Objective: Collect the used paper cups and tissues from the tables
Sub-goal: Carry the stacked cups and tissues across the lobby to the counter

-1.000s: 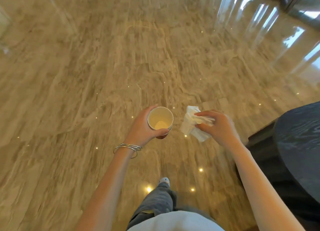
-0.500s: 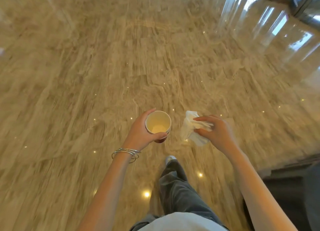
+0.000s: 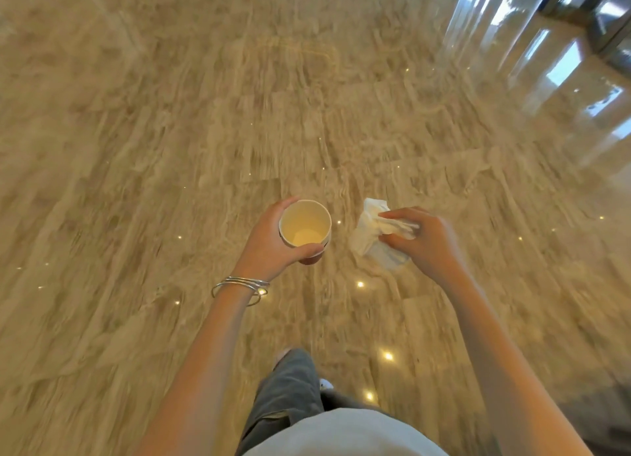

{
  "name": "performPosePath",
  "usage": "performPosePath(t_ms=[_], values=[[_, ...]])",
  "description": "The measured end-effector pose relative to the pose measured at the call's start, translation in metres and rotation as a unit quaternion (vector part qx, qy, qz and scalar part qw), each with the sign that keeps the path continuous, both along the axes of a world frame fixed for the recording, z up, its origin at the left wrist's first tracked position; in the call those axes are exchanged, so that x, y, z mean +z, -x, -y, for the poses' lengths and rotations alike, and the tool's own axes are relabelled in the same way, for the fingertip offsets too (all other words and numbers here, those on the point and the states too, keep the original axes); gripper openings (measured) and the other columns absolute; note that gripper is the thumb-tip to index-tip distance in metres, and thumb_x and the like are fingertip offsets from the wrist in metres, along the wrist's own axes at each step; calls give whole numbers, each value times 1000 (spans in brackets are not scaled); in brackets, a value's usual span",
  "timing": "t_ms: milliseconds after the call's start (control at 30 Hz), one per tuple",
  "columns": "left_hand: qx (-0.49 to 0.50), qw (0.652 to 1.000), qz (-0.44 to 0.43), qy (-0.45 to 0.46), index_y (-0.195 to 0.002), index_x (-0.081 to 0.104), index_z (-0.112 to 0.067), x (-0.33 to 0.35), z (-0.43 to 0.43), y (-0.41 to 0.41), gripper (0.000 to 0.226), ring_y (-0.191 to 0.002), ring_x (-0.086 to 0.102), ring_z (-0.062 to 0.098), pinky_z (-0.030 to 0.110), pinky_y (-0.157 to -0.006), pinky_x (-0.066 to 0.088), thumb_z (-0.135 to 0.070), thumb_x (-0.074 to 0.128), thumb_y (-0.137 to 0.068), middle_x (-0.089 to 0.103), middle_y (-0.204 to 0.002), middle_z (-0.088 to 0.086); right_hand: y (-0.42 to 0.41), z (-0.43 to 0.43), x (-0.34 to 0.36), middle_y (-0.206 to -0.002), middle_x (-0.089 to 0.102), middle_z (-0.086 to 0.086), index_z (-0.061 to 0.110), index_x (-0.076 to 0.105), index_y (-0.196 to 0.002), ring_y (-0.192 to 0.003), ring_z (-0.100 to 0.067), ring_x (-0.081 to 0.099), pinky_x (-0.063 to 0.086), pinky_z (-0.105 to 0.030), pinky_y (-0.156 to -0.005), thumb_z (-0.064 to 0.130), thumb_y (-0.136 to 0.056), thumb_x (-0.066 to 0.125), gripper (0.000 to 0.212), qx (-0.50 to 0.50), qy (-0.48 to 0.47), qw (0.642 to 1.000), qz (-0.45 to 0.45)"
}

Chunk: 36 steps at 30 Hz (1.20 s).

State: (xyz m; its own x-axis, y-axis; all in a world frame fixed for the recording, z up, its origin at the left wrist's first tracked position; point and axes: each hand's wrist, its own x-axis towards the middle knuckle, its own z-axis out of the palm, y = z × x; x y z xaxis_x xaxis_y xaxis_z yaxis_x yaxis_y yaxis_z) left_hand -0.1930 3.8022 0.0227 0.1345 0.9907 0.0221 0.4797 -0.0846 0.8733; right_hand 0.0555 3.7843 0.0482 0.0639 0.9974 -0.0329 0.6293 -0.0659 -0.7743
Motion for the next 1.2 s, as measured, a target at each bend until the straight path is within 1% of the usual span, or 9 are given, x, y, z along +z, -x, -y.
performPosePath(t_ms=[100, 233, 367, 467, 600, 733, 833, 967, 1200], values=[[-8, 1000, -5, 11, -132, 43, -25, -12, -52, -1, 84, -111, 46, 9, 28, -92, 39, -33, 84, -59, 46, -124, -10, -3, -50, -15, -93, 60, 11, 32, 68, -96, -76, 7, 53, 38, -7, -61, 21, -73, 74, 26, 3, 15, 1000, 7], [-19, 1000, -8, 21, -132, 42, -24, -23, -137, 2, 84, -112, 45, 11, 32, -94, 40, -31, 84, -60, 47, -128, -5, -5, -134, -27, -95, 61, 12, 32, 68, -97, -77, 7, 54, 40, -6, -60, 22, -73, 73, 26, -3, 23, 1000, 0], [-24, 1000, -10, 12, -129, 43, -27, -17, -236, 4, 82, -110, 45, 10, 29, -91, 39, -33, 84, -58, 47, -124, -8, -3, -230, -18, -97, 60, 11, 36, 66, -93, -81, -3, 55, 38, -15, -65, 24, -73, 72, 24, -17, 20, 1000, -6], [-35, 999, -6, 6, -130, 43, -25, -6, -314, 3, 83, -112, 46, 10, 30, -94, 39, -33, 85, -58, 46, -127, -8, -4, -299, -5, -98, 60, 13, 38, 66, -92, -81, 0, 55, 36, -16, -63, 29, -73, 72, 23, -39, 6, 999, -10], [-51, 999, -10, -11, -129, 43, -26, 10, -413, -4, 83, -110, 45, 8, 27, -92, 38, -32, 85, -58, 46, -123, -9, -6, -383, 3, -102, 62, 11, 40, 67, -92, -89, -5, 57, 41, -21, -71, 29, -71, 73, 25, -58, -9, 998, -31], [-55, 998, -7, -15, -130, 43, -23, 9, -485, -12, 84, -112, 46, 10, 28, -93, 39, -32, 85, -58, 47, -126, -6, -11, -452, -7, -99, 59, 16, 42, 66, -91, -83, 0, 55, 36, -15, -65, 30, -70, 74, 26, -57, 8, 998, -13], [-53, 999, -7, -4, -131, 43, -25, -4, -536, -16, 85, -112, 46, 10, 28, -92, 38, -34, 84, -58, 48, -127, -6, -18, -510, -21, -96, 58, 15, 41, 65, -91, -82, -3, 54, 38, -18, -63, 31, -70, 74, 25, -46, 24, 999, 1], [-42, 999, -9, 5, -131, 44, -24, -17, -615, -29, 83, -109, 46, 8, 25, -88, 37, -32, 85, -58, 49, -126, -6, -35, -599, -31, -93, 58, 17, 38, 67, -94, -77, 9, 51, 35, -10, -56, 32, -70, 74, 26, -36, 22, 999, 7], [-26, 1000, 0, 3, -131, 43, -25, 3, -785, -67, 84, -111, 47, 11, 30, -93, 41, -33, 85, -58, 49, -125, -7, -69, -777, -2, -93, 58, 18, 45, 63, -87, -79, 9, 52, 36, -12, -60, 26, -71, 73, 26, -36, 9, 999, -18]])
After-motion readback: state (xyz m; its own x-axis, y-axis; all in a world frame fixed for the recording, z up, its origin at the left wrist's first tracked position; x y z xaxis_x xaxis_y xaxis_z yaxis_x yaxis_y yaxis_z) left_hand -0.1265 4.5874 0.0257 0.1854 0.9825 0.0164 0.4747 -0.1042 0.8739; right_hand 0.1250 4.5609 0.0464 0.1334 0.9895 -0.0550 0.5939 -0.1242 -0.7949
